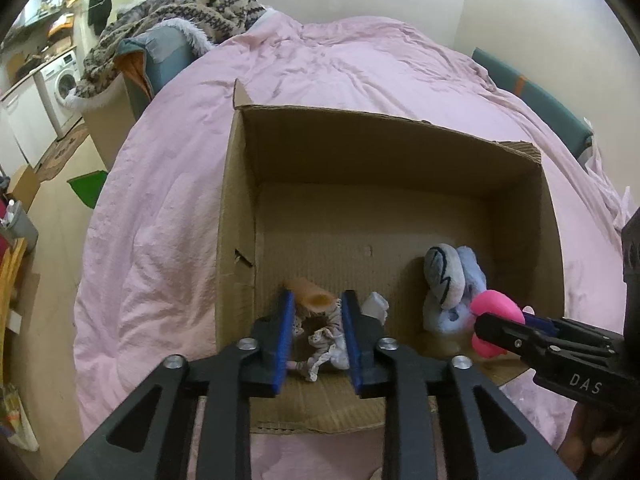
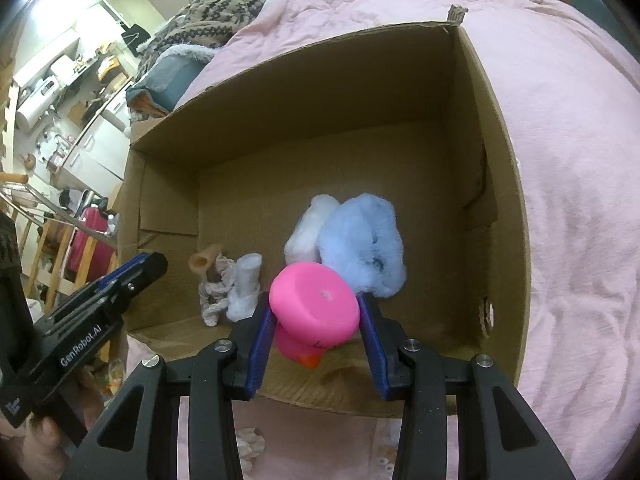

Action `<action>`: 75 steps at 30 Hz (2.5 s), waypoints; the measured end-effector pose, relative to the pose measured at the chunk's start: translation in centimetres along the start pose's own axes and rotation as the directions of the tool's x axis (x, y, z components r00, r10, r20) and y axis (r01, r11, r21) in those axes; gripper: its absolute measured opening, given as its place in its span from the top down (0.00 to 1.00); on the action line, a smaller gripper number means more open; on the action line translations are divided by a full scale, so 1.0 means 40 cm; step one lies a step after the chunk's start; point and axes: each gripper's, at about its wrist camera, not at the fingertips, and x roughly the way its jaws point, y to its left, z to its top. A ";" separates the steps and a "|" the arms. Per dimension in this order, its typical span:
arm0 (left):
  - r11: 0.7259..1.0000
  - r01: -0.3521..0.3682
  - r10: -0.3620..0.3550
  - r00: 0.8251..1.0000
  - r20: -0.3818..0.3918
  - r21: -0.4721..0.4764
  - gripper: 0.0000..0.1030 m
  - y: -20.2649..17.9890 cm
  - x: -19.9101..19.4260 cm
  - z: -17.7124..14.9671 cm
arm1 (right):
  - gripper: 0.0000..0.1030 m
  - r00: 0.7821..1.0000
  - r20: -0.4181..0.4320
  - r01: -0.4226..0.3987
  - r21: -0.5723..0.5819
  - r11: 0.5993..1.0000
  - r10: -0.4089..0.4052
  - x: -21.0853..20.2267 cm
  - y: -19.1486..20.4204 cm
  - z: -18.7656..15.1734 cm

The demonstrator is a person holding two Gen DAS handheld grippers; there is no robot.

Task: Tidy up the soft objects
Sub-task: 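Carry pink duck into box with right tool while left tool carries foam tube in, release both, then grasp white lace scrunchie with left tool while right tool grasps clear plastic bag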

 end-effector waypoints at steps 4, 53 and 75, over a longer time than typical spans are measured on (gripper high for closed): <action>1.000 0.000 0.000 1.000 0.023 0.006 0.46 -0.006 -0.013 0.005 | 0.52 0.999 0.010 -0.039 0.012 0.999 0.038 -0.005 0.003 0.002; 0.999 -0.007 0.007 1.000 -0.022 -0.039 0.35 0.025 -0.171 -0.154 | 0.29 0.999 0.043 -0.022 0.039 0.999 0.020 -0.144 0.004 -0.115; 0.988 0.151 -0.149 0.917 -0.370 -0.025 0.35 -0.078 0.000 -0.288 | 0.29 0.988 -0.136 0.104 0.198 0.975 -0.078 -0.055 -0.101 -0.169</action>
